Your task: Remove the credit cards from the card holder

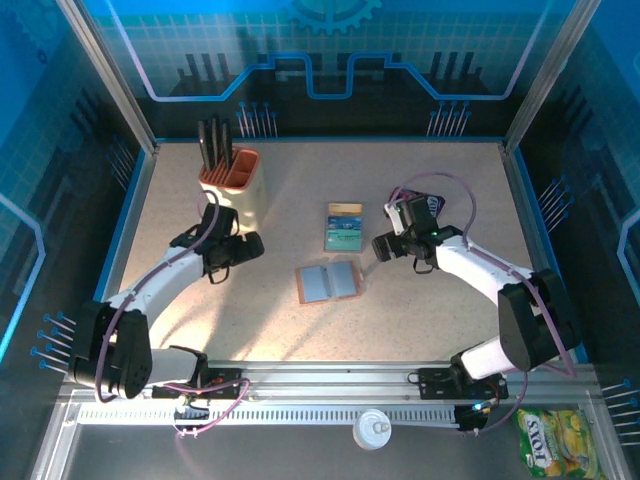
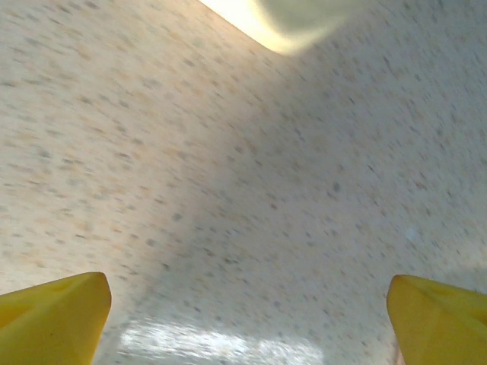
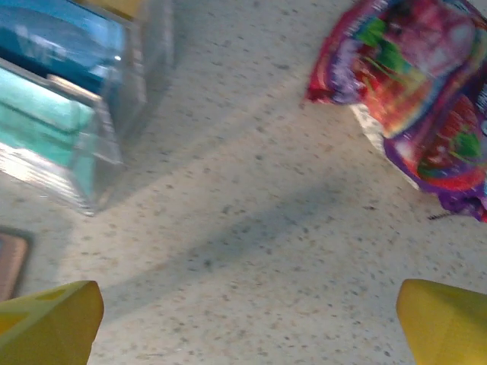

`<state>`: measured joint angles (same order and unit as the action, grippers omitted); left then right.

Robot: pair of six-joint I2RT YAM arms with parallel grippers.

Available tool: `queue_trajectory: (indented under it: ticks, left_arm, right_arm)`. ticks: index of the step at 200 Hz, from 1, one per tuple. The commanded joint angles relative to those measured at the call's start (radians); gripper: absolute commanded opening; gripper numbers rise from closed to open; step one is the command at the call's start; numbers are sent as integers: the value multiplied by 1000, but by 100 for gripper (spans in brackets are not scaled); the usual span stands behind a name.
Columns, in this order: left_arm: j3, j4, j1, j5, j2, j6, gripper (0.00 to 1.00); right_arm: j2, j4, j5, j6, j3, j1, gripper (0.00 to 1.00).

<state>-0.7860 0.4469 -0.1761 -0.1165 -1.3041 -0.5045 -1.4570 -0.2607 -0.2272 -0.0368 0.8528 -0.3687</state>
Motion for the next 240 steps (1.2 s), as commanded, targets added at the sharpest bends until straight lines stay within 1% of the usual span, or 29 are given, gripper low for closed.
queue_trajectory:
  ticks: [1,15,26,47,59,72,86,107,118,133,158,166,174,181,192,204,220,228,237,240]
  left_arm:
    - [11,-10,47,-111,30,72,95]
    - [14,-30,62,-155,45,111,95]
    - [37,-83,67,-196,66,163,95]
    - [104,-219,84,-288,101,241,96]
    - [132,-286,114,-293,105,247,98]
    - [179,-419,125,-308,89,296,98]
    - [220,-550,135,-331,60,331,99]
    - [278,-763,166,-291,10,363,99]
    - [313,-896,176,-253,-17,381,99]
    - [365,-1088,189,-192,-62,407,99]
    - [397,-1217,211,-97,-96,397,99]
    - [402,-1237,212,-97,-115,394,99]
    - [420,-1300,213,-96,-137,397,99]
    - [428,-1295,213,-84,-132,399,99]
    - [435,-1313,213,-80,-131,399,99]
    - [430,-1309,213,-74,-136,405,99]
    - [428,-1320,206,-39,-150,426,99]
    - [442,-1380,200,-23,-187,439,99]
    - [470,-1544,195,-32,-267,454,99]
    - [476,-1553,193,-26,-272,459,99]
  right_arm:
    - [30,83,-83,-17,-24,39,100]
    - [45,119,-98,-5,-41,59,100]
    - [59,172,-112,11,-69,76,100]
    - [86,353,-124,31,-156,124,100]
    - [97,471,-124,35,-207,152,100]
    - [97,615,-117,39,-260,185,100]
    - [88,716,-115,33,-303,214,100]
    - [58,888,-84,32,-363,248,100]
    - [40,906,-78,12,-373,262,100]
    - [5,1004,-54,5,-413,275,100]
    - [-27,1160,-5,22,-487,275,100]
    - [-45,1211,1,23,-506,275,100]
    - [-72,1274,12,28,-529,276,100]
    - [-92,1348,16,38,-547,276,100]
    - [-70,1304,19,28,-544,279,100]
    - [-86,1297,24,36,-524,279,100]
    - [-83,1204,33,36,-482,279,100]
    - [-83,1176,35,36,-465,279,100]
    - [-84,1178,39,35,-468,280,100]
    - [-86,1186,40,38,-470,280,100]
